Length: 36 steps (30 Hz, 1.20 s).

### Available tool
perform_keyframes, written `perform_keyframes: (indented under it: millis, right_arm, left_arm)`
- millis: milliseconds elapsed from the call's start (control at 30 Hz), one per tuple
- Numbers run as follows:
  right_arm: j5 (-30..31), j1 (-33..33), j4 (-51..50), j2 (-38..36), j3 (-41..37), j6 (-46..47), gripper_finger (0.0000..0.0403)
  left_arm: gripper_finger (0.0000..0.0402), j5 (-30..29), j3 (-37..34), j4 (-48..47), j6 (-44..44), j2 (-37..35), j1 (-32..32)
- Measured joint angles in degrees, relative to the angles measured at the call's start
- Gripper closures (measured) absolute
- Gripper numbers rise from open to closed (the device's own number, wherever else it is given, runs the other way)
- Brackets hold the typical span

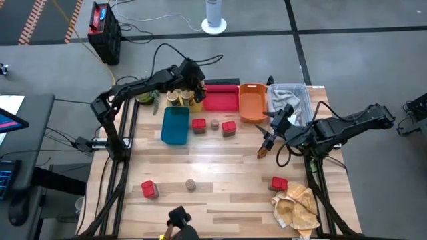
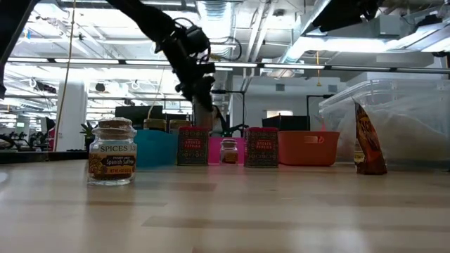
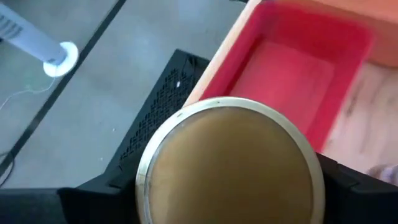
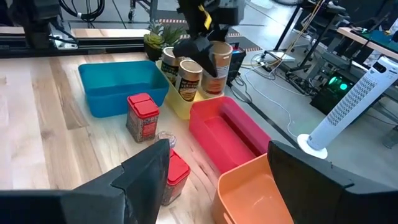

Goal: Sort spices by type
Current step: Put the golden seasoning bottle into the yellow bin

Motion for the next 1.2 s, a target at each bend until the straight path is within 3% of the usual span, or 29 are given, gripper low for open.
perform_keyframes:
  millis: [400,633,1200]
  right_arm:
    - [0.0,0.0,0.6,1.4,0.0,-0.1,0.0099]
    - [0.0,0.0,1.2,1.3,0.0,-0.5,0.0099]
    - [0.0,0.0,1.4,1.3,0.0,-0.7,0.0099]
  left_arm:
    - [0.0129,-0.6,-5.9,2.1,-1.7,0.0,3.7]
    - [0.0117,3.9,-8.5,1.9,-2.4,0.0,3.8]
    - [0.0110,4.7,-9.3,2.1,-3.2,0.1,3.6]
